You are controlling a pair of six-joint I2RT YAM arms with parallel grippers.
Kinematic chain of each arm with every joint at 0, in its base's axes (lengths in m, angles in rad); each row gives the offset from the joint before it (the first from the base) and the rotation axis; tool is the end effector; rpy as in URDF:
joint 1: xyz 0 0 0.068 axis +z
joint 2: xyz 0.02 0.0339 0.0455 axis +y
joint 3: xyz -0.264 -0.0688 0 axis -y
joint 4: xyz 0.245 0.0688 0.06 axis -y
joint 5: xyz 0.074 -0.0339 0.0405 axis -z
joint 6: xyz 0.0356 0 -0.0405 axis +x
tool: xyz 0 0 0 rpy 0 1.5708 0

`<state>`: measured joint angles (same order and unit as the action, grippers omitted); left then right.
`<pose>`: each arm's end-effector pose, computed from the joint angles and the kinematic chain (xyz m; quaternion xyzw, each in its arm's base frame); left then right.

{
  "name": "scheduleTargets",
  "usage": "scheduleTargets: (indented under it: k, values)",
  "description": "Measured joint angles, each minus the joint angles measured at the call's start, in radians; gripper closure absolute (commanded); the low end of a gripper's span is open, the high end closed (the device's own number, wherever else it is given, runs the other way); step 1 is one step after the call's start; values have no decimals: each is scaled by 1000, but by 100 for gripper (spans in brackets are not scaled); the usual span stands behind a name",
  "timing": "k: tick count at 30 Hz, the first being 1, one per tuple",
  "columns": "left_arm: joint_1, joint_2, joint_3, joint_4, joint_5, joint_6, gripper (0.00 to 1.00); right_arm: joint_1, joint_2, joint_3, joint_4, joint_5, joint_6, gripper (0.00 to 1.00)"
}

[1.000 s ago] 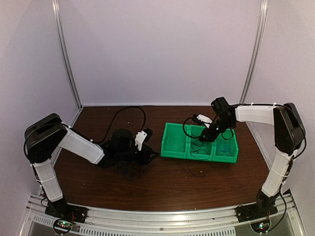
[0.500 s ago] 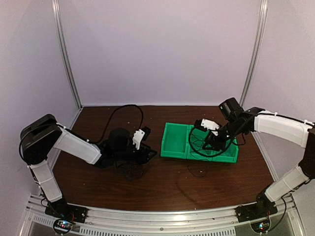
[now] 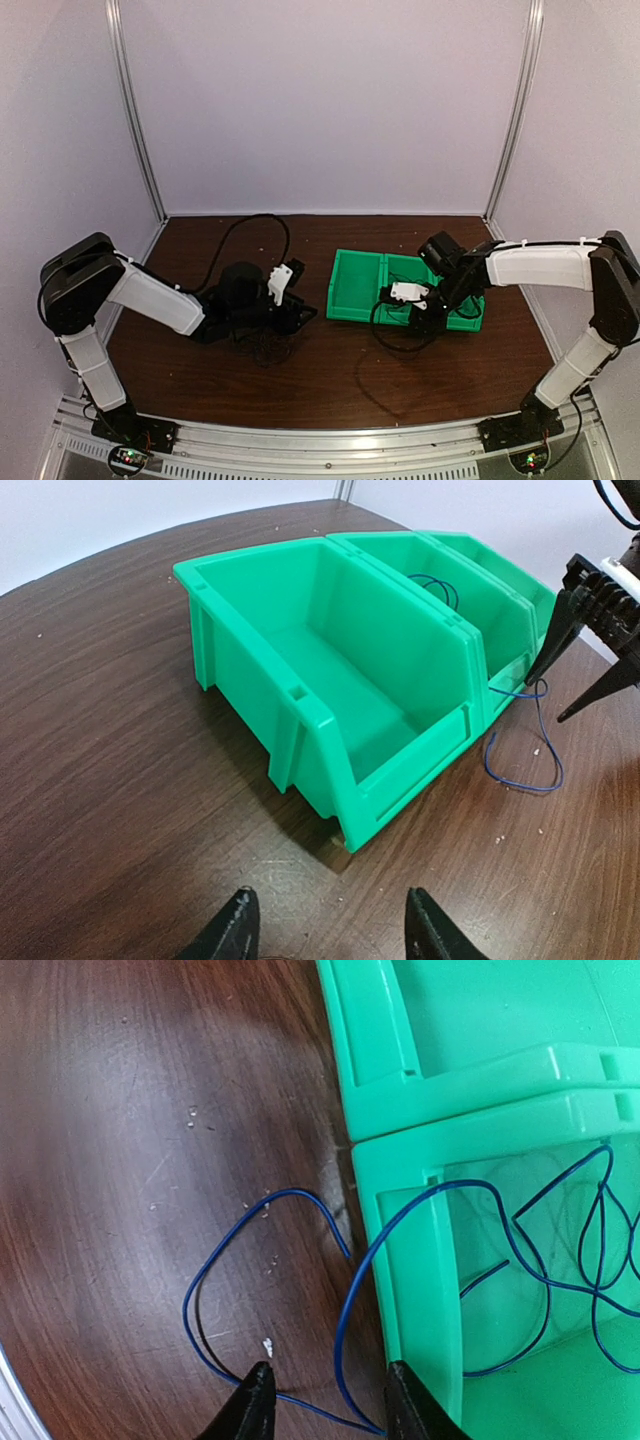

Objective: Untangle the cables

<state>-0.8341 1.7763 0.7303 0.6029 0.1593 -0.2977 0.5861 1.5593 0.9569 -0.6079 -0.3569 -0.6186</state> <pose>0.2291 -0.2609 0.1432 0.2643 0.8011 -0.3424 0.4136 0.2353 0.1712 0.1876 -0.5748 0.7798 0.1717 0.1792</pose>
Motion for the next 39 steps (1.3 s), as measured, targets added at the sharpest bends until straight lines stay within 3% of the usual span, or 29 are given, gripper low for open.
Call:
scheduleTargets:
  k: [3, 5, 17, 30, 36, 39]
  values:
    - [0, 0, -6, 0, 0, 0, 50, 2, 17, 0, 19, 24, 12, 93]
    - [0, 0, -6, 1, 0, 0, 50, 3, 21, 2, 27, 36, 19, 100]
    - [0, 0, -6, 1, 1, -1, 50, -2, -78, 148, 8, 153, 6, 100]
    - [0, 0, -6, -7, 1, -1, 50, -56, -19, 267, -14, 288, -89, 100]
    - [0, -4, -5, -24, 1, -1, 50, -112, -28, 469, -124, 148, -124, 100]
    - [0, -3, -1, -29, 3, -3, 50, -113, -60, 492, -163, 58, -134, 100]
